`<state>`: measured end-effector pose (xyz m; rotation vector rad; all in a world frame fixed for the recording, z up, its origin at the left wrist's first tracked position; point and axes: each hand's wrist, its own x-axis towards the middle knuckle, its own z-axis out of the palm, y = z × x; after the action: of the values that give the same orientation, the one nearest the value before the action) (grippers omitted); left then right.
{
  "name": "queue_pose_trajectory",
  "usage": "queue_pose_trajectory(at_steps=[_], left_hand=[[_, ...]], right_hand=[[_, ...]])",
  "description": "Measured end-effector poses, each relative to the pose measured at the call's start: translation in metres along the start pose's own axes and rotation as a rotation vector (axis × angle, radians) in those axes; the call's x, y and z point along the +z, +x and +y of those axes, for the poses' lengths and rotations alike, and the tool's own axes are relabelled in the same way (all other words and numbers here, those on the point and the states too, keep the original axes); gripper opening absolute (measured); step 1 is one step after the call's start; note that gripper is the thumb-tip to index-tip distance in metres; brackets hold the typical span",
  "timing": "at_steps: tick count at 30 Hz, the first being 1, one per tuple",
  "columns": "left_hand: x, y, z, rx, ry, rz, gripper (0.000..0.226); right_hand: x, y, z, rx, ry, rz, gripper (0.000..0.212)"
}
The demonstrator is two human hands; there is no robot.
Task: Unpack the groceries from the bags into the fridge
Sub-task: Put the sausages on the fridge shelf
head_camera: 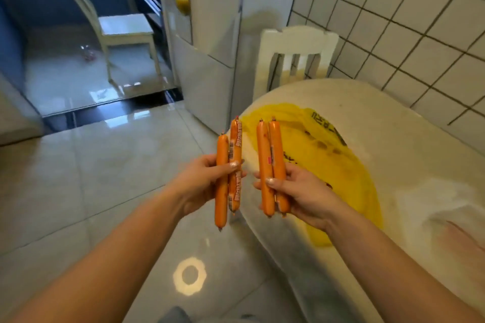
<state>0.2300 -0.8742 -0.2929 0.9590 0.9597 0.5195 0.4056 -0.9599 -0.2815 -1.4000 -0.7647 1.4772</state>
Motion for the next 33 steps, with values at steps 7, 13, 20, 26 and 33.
queue_pose_trajectory(at_steps=[7, 13, 20, 26, 33], left_hand=[[-0.152, -0.044, 0.028, 0.085, -0.057, 0.242, 0.015], [-0.247, -0.052, 0.054, 0.185, -0.174, 0.361, 0.021], [-0.341, 0.001, 0.102, 0.213, -0.208, 0.435, 0.021], [-0.418, 0.079, 0.193, 0.236, -0.209, 0.447, 0.020], [-0.481, 0.181, 0.296, 0.306, -0.203, 0.405, 0.021]], right_hand=[[0.153, 0.072, -0.008, 0.070, -0.103, -0.207, 0.026], [0.237, 0.136, -0.022, 0.078, -0.138, -0.327, 0.031], [0.311, 0.247, -0.053, 0.067, -0.118, -0.382, 0.028], [0.362, 0.365, -0.115, 0.049, -0.048, -0.409, 0.027], [0.399, 0.476, -0.199, -0.077, 0.034, -0.405, 0.037]])
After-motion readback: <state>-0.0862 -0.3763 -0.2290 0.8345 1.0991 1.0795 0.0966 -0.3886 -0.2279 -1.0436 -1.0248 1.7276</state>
